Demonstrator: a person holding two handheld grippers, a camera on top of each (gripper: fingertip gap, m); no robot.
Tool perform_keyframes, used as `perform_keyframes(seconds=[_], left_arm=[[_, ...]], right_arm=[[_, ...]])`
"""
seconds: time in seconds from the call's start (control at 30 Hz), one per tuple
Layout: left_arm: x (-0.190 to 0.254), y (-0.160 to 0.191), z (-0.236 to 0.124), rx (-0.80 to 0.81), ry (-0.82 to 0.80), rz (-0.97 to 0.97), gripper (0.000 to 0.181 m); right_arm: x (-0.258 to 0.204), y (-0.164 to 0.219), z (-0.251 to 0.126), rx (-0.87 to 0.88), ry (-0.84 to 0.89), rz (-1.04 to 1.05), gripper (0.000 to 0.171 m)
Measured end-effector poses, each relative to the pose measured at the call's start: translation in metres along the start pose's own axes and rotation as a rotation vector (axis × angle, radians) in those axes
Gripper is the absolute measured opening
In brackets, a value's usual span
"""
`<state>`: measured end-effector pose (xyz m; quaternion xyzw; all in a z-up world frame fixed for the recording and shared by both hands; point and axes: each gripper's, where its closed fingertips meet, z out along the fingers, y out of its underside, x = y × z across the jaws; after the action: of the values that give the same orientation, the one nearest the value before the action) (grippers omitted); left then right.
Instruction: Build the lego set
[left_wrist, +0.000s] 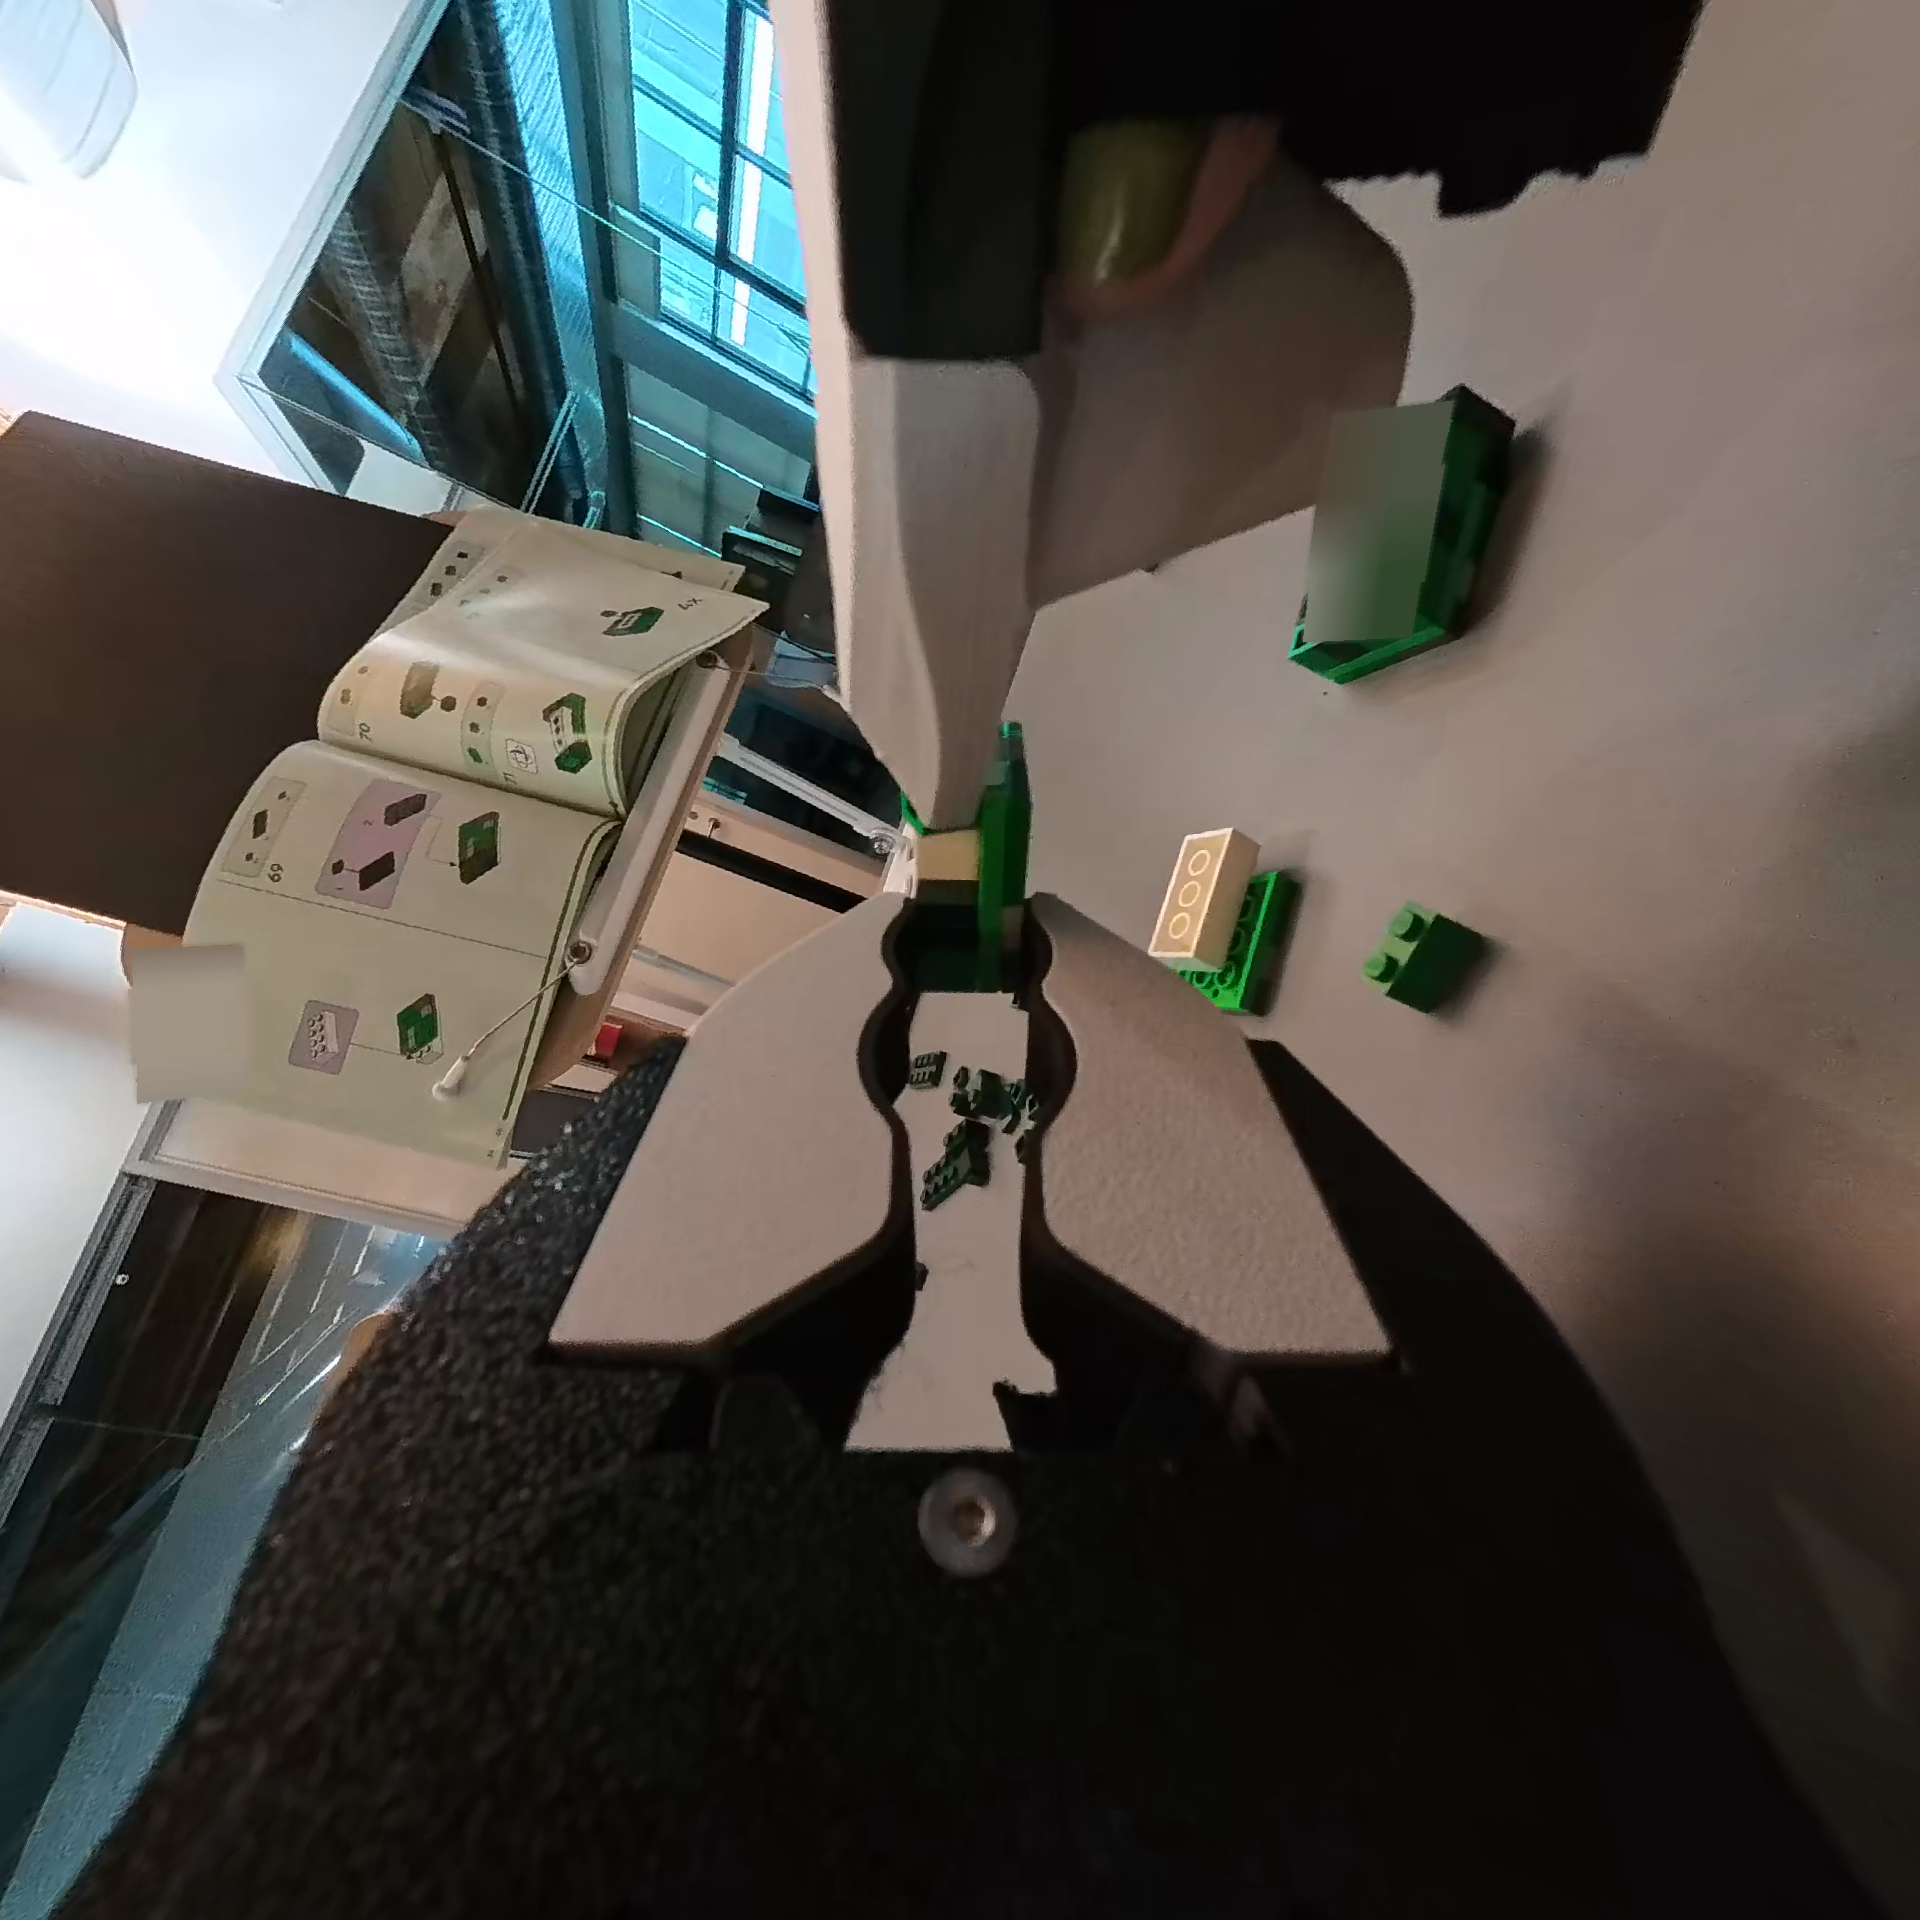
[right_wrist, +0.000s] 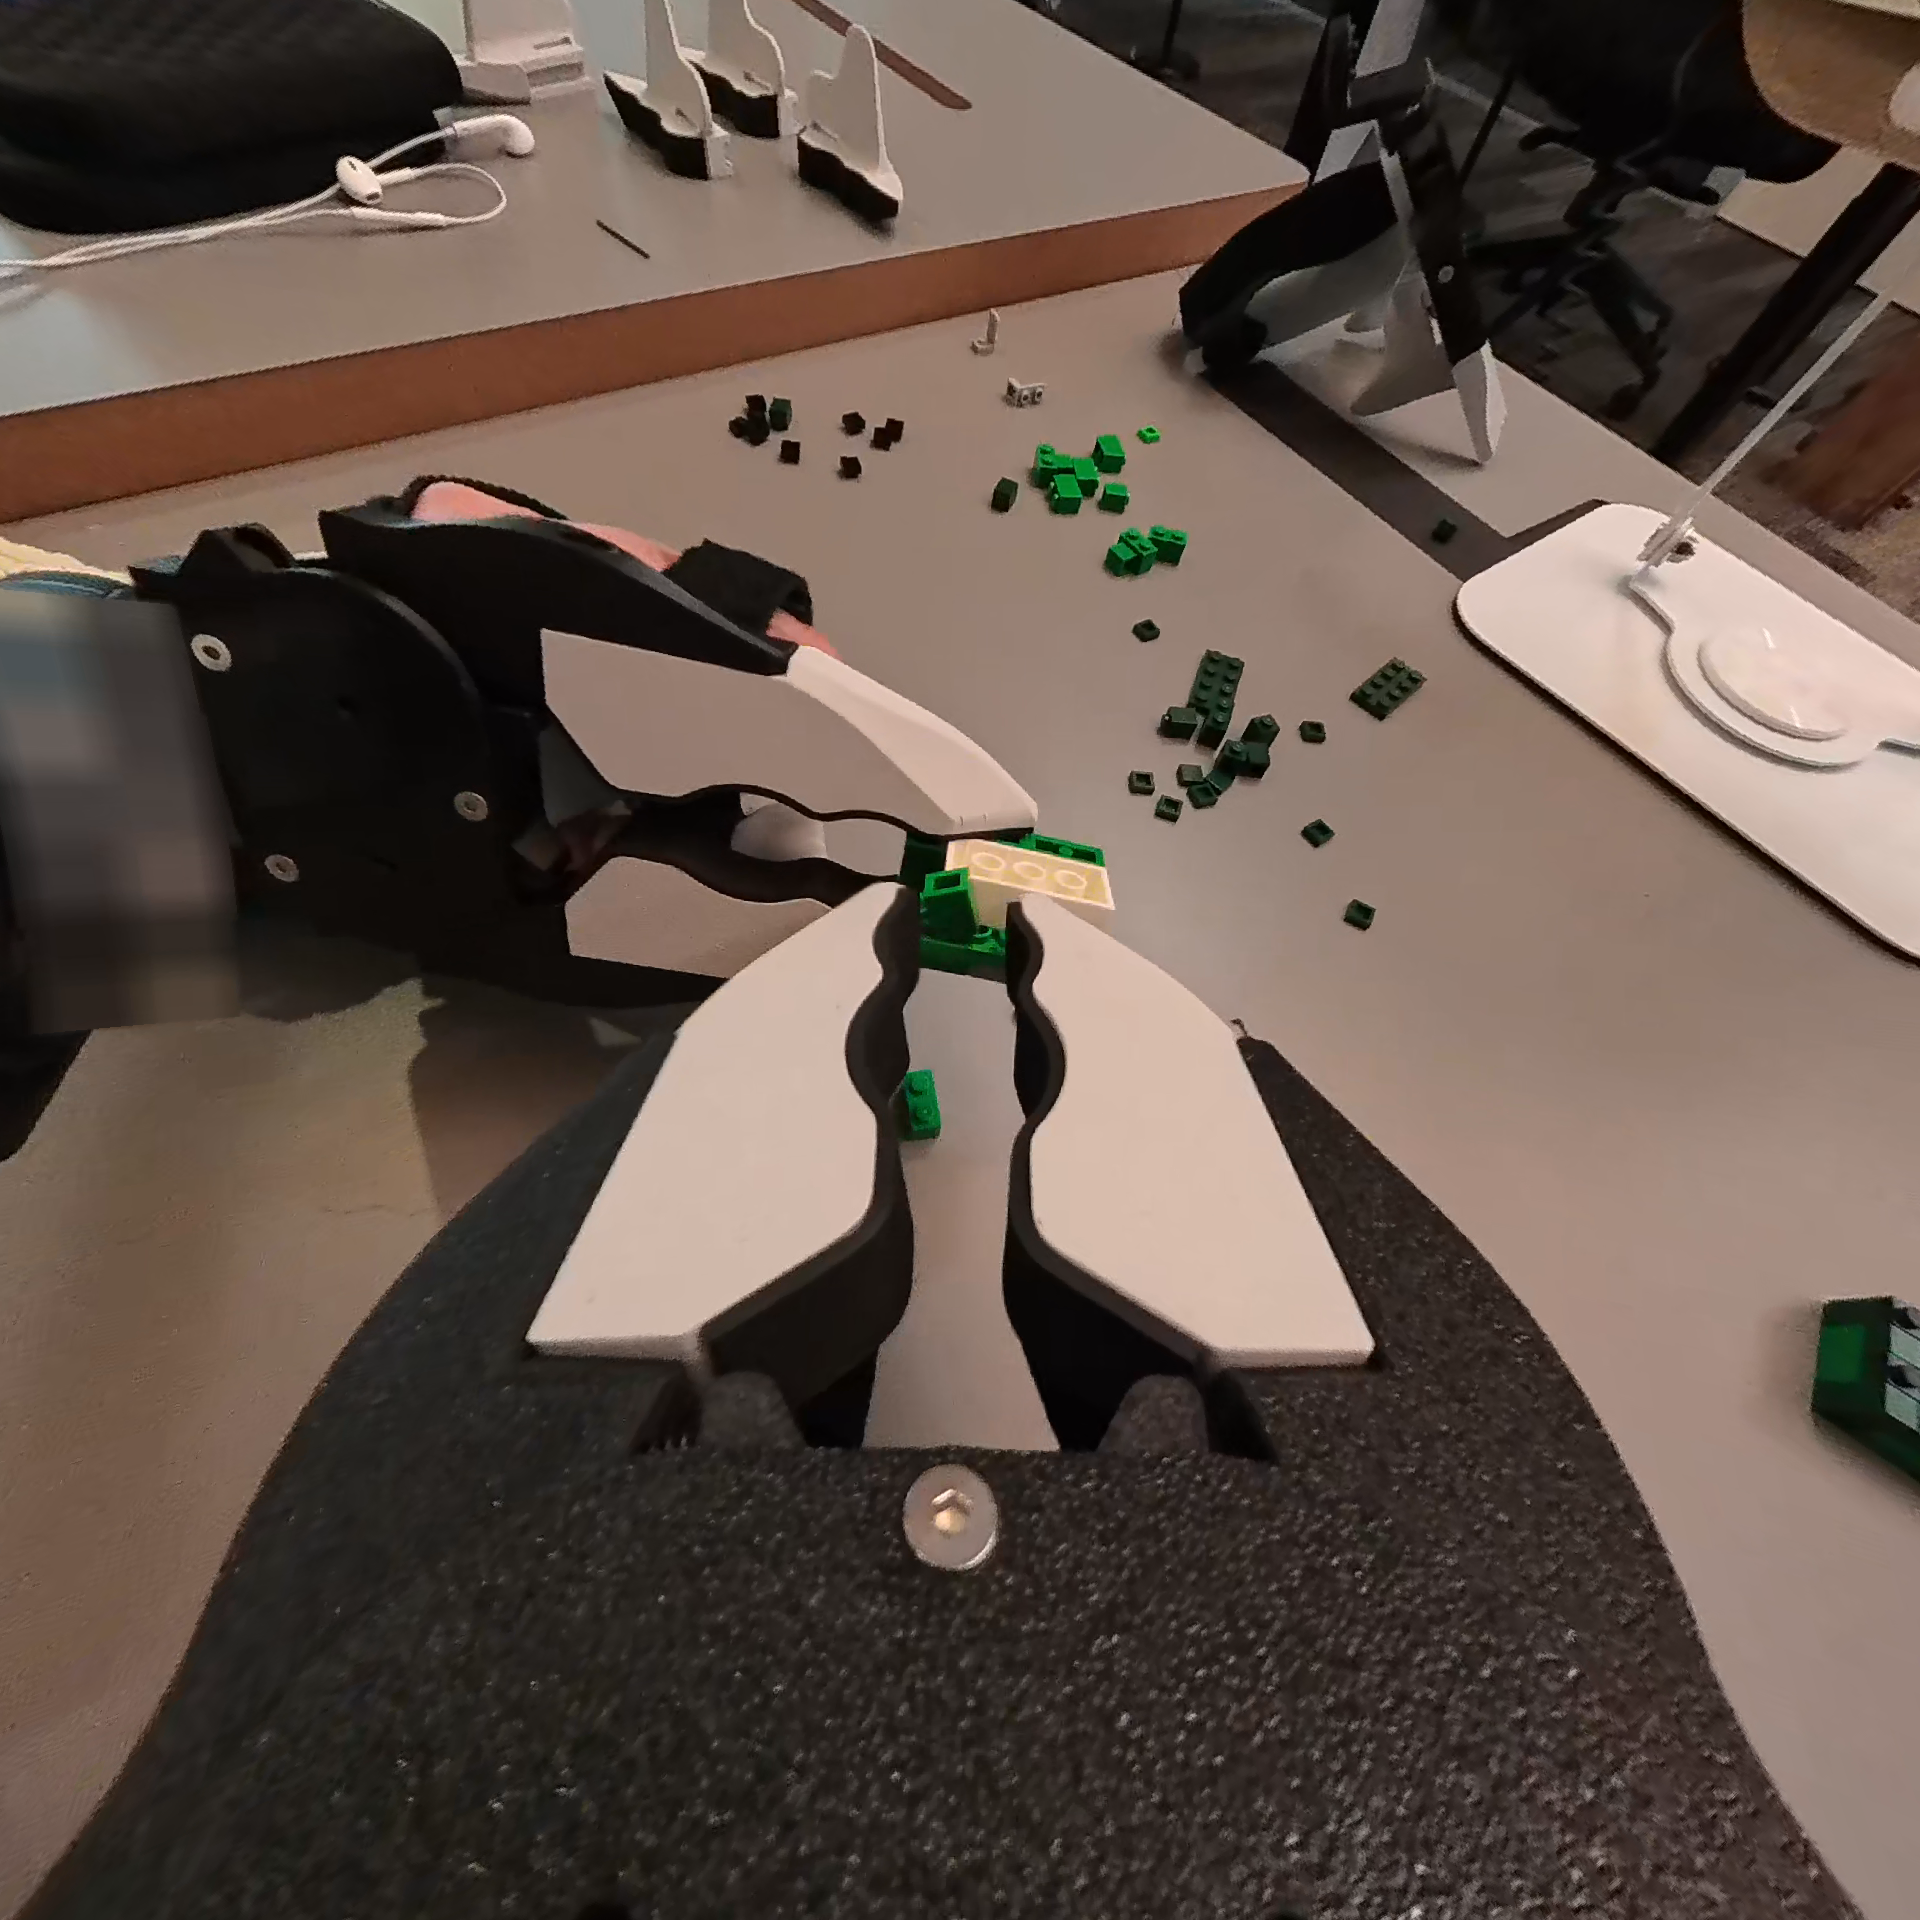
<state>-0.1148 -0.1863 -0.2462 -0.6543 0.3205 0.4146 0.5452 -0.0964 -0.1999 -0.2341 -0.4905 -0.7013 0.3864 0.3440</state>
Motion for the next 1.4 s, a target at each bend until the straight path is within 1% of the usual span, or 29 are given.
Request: perform_keyframes(seconds=[0.5,0.6,0.7,0.77,0.8,0.9,0.97,1.17,1.23,1.37,1.4], left_arm=[[0.005,0.001,0.000,0.004,0.022,0.013,0.017],[0.006,0.002,0.001,0.002,0.032,0.007,0.017],[0.008,0.002,0.001,0.005,0.054,-0.007,0.017],[0.011,0.001,0.001,0.010,0.082,-0.018,0.017],[0.013,0.001,0.001,0.012,0.098,-0.023,0.017],[0.020,0.000,0.000,0.019,0.148,-0.031,0.017],[0.025,-0.001,0.000,0.026,0.179,-0.035,0.017],[0.032,-0.003,-0.001,0.034,0.221,-0.020,0.017],[0.033,-0.004,-0.002,0.037,0.227,-0.018,0.017],[0.034,-0.005,-0.002,0.043,0.230,-0.013,0.017],[0.034,-0.005,-0.002,0.043,0.230,-0.007,0.017]], right_arm=[[0.000,0.004,-0.005,-0.018,-0.003,-0.017,0.018],[-0.003,0.003,-0.009,0.002,-0.017,-0.062,0.026],[-0.005,0.004,-0.016,0.028,-0.001,-0.238,0.041],[-0.004,0.007,-0.020,0.023,0.059,-0.456,0.051],[-0.003,0.010,-0.021,0.005,0.105,-0.596,0.053],[-0.005,0.023,-0.017,-0.092,0.199,-1.014,0.051],[-0.006,0.028,-0.013,-0.128,0.235,-1.186,0.048],[-0.006,0.031,-0.004,-0.150,0.277,-1.362,0.039],[-0.006,0.031,-0.002,-0.154,0.283,-1.384,0.035],[-0.005,0.031,0.000,-0.149,0.303,-1.398,0.020],[-0.005,0.032,0.000,-0.148,0.296,-1.386,0.020]])
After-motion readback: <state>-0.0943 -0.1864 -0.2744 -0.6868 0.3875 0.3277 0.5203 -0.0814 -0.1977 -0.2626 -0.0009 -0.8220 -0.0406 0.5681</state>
